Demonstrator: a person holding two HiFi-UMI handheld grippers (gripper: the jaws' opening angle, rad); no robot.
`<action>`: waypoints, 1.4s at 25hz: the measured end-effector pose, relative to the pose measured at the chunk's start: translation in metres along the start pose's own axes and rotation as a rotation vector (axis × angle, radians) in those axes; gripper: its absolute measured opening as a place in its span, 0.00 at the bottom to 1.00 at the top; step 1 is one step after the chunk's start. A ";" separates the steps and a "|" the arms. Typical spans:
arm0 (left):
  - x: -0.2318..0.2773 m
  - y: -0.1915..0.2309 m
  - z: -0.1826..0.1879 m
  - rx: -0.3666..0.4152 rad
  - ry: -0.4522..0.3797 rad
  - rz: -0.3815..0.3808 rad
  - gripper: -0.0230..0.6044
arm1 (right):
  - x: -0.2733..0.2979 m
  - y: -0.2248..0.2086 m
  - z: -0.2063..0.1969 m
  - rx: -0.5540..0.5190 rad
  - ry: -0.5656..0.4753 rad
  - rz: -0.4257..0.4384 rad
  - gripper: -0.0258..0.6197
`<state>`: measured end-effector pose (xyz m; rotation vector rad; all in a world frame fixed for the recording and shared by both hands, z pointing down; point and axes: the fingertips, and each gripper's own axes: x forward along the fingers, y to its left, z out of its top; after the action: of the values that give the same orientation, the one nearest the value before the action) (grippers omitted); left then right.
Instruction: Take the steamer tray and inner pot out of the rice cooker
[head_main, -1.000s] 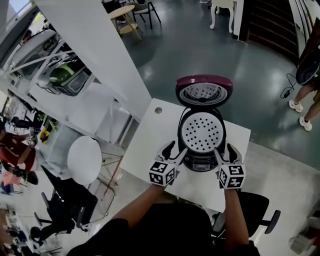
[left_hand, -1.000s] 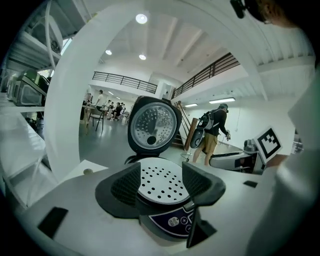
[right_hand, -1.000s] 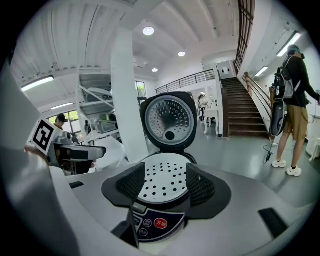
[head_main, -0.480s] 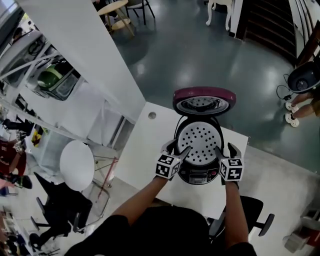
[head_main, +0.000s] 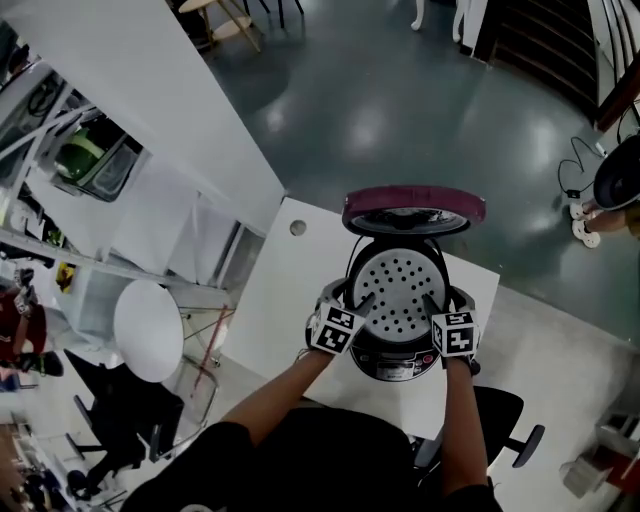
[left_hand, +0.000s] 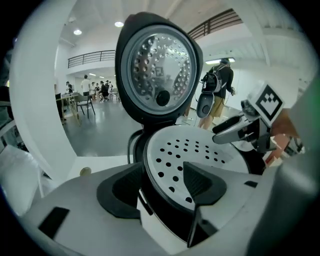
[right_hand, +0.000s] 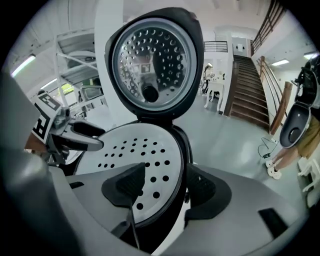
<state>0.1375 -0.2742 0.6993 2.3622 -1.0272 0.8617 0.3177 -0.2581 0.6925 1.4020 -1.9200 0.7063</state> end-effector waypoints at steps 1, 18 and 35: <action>0.001 0.001 -0.001 0.019 0.007 0.009 0.43 | 0.003 0.000 -0.003 -0.020 0.029 -0.004 0.39; 0.005 0.014 0.000 0.161 0.050 0.119 0.27 | 0.002 -0.002 -0.009 -0.363 0.148 -0.175 0.30; -0.025 0.009 0.020 0.075 -0.080 0.160 0.18 | -0.035 0.003 0.026 -0.231 -0.063 -0.184 0.19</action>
<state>0.1253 -0.2792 0.6692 2.4195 -1.2513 0.8823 0.3177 -0.2552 0.6493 1.4441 -1.8251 0.3450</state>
